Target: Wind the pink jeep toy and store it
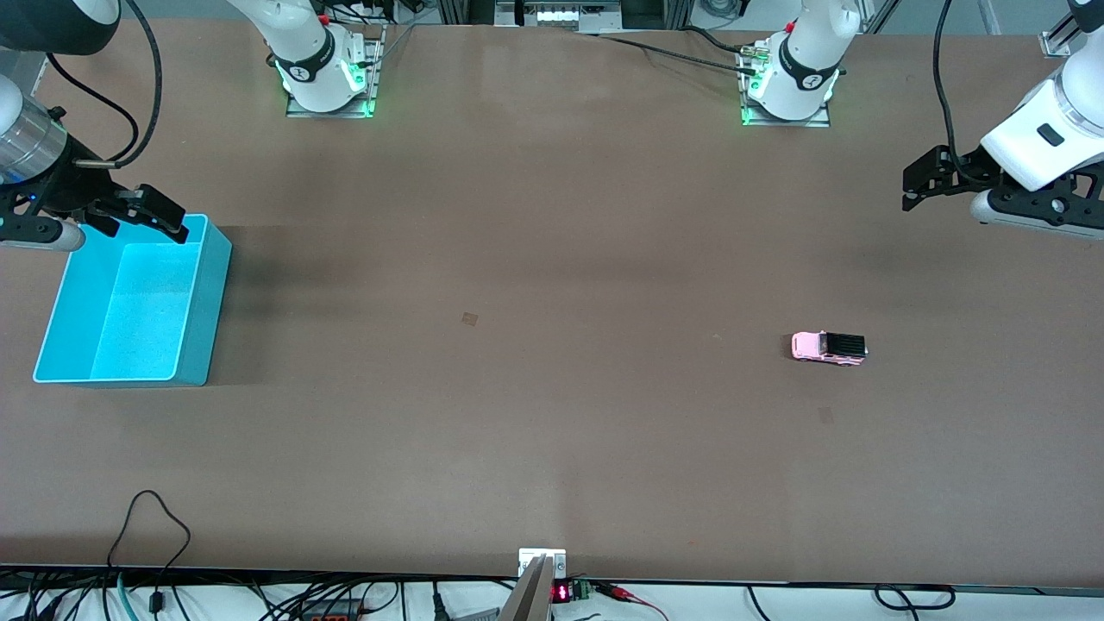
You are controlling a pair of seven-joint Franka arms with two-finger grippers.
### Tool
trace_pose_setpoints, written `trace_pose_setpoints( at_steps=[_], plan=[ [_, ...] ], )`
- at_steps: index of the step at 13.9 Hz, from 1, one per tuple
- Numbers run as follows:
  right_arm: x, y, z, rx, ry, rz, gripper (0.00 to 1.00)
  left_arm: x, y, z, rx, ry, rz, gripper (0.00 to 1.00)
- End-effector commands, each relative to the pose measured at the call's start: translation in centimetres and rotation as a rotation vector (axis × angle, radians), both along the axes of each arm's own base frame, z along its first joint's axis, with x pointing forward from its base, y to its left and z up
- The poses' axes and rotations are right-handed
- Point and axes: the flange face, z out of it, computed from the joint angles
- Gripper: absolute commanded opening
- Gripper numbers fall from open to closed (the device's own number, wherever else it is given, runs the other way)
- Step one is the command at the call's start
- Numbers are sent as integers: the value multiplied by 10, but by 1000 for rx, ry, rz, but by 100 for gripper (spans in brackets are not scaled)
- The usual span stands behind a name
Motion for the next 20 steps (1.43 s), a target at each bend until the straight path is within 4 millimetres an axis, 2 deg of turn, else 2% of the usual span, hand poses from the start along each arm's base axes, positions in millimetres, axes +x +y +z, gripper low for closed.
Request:
trace_pose_setpoints(
  at_steps=[1,12,18,20],
  plan=[
    [-4,-3,3,4,-12,1,100,3,1,5,17,9,-17,100],
    [-3,-3,0,4,-7,4,100,-2,-3,-2,29,74,0,100],
    [-3,-3,0,4,-7,4,100,2,-4,-17,29,117,-3,100],
    [-3,-3,0,4,-7,4,100,-3,-2,-21,28,162,-49,100]
  ],
)
